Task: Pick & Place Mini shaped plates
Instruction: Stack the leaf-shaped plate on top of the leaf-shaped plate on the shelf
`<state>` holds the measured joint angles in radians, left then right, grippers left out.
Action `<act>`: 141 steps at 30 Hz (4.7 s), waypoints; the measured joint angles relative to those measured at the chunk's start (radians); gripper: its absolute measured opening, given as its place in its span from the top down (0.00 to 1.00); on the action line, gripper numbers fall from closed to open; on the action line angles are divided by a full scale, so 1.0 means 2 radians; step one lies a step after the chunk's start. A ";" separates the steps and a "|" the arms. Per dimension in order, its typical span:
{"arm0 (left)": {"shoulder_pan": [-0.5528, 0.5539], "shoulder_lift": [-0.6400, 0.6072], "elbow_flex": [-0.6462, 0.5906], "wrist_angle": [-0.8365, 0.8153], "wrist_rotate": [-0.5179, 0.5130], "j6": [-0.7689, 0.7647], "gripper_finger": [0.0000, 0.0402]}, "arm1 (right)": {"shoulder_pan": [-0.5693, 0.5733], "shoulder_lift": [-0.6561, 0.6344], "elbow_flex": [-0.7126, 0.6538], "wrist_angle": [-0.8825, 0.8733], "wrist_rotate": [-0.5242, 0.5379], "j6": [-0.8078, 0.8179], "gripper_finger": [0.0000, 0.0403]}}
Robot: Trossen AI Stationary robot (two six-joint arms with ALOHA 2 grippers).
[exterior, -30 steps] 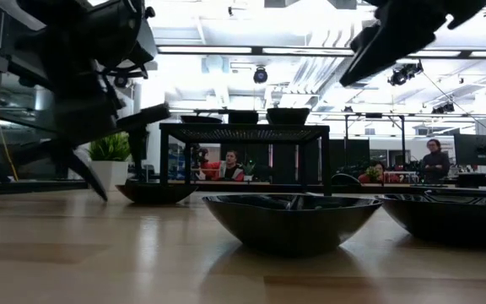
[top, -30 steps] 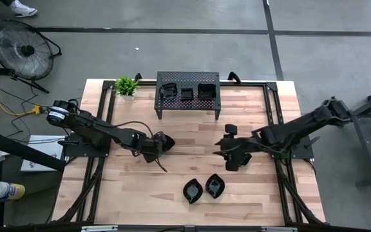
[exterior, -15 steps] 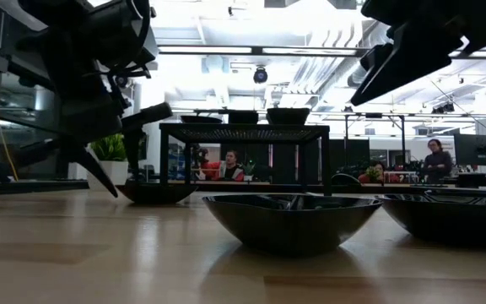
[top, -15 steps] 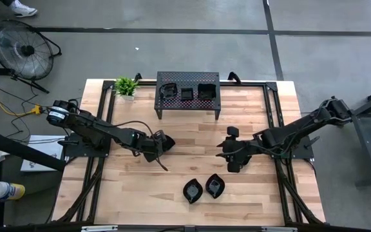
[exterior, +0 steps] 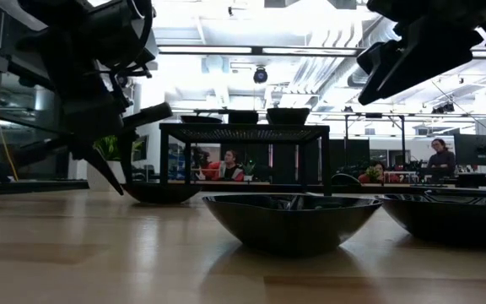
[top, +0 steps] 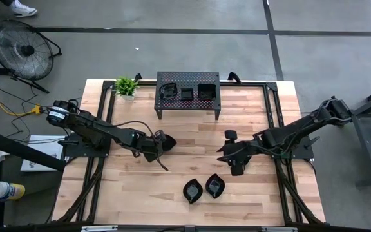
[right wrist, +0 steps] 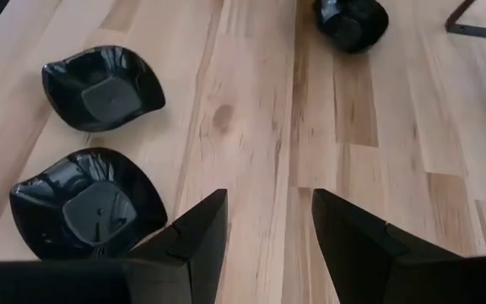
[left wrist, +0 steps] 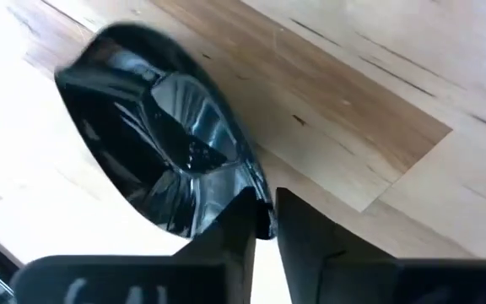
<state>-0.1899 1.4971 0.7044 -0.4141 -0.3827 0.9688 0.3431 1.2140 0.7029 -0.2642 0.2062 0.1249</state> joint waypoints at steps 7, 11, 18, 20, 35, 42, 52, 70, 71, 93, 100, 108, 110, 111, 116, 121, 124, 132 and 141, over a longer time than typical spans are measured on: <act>0.000 -0.001 0.001 0.002 0.014 -0.011 0.99 | -0.001 0.000 0.000 0.000 -0.006 -0.009 0.58; 0.000 -0.001 0.001 0.002 0.016 -0.028 0.99 | -0.001 0.000 0.000 0.005 -0.006 -0.010 0.58; 0.000 -0.001 0.001 0.002 0.017 -0.050 1.00 | -0.001 0.000 0.000 0.035 -0.004 -0.010 0.58; 0.000 -0.001 0.004 -0.001 0.016 -0.062 1.00 | -0.001 0.000 0.000 0.041 -0.004 -0.010 0.58; 0.000 -0.100 0.025 -0.022 0.000 -0.132 1.00 | -0.001 0.000 0.000 0.050 -0.007 -0.010 0.58; 0.000 -0.165 0.025 -0.038 -0.010 -0.205 1.00 | -0.001 0.000 0.000 0.053 -0.007 -0.010 0.58; 0.000 -0.190 0.060 -0.059 -0.120 -0.331 1.00 | -0.001 0.000 0.000 0.057 -0.008 -0.010 0.58; 0.125 -0.183 0.191 -0.117 -0.144 -0.297 1.00 | -0.001 0.000 0.000 0.058 -0.008 -0.011 0.58; 0.139 -0.181 0.191 -0.117 -0.129 -0.293 1.00 | -0.001 0.000 0.000 0.058 -0.008 -0.010 0.58; 0.210 -0.086 0.191 -0.051 -0.083 -0.346 1.00 | -0.001 0.000 0.000 0.060 -0.008 -0.011 0.58; 0.210 -0.083 0.191 -0.050 -0.085 -0.396 1.00 | -0.001 0.000 0.000 0.060 -0.008 -0.010 0.58; 0.210 -0.076 0.213 -0.059 -0.082 -0.408 1.00 | 0.000 0.000 0.000 0.060 -0.008 -0.011 0.58; 0.221 -0.073 0.234 -0.083 -0.061 -0.399 1.00 | -0.001 0.000 0.000 0.060 -0.008 -0.011 0.58; 0.226 -0.068 0.251 -0.096 -0.048 -0.396 1.00 | -0.001 0.000 0.000 0.060 -0.008 -0.011 0.58; 0.240 -0.030 0.342 -0.224 -0.023 -0.386 1.00 | -0.001 0.000 0.000 0.060 -0.008 -0.011 0.58; 0.247 0.019 0.413 -0.325 -0.014 -0.388 1.00 | 0.000 0.000 0.000 0.060 -0.008 -0.011 0.58; 0.249 0.050 0.435 -0.345 -0.015 -0.394 1.00 | 0.000 0.000 0.000 0.060 -0.008 -0.011 0.58; 0.249 0.107 0.463 -0.358 -0.038 -0.387 1.00 | 0.000 0.000 0.000 0.060 -0.008 -0.011 0.58; 0.249 0.114 0.467 -0.374 -0.048 -0.297 1.00 | 0.000 0.000 0.000 0.060 -0.008 -0.011 0.58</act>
<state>0.3077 1.7248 1.6379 -1.1621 -0.4790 0.3751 0.3424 1.2148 0.7036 -0.1440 0.1905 0.1037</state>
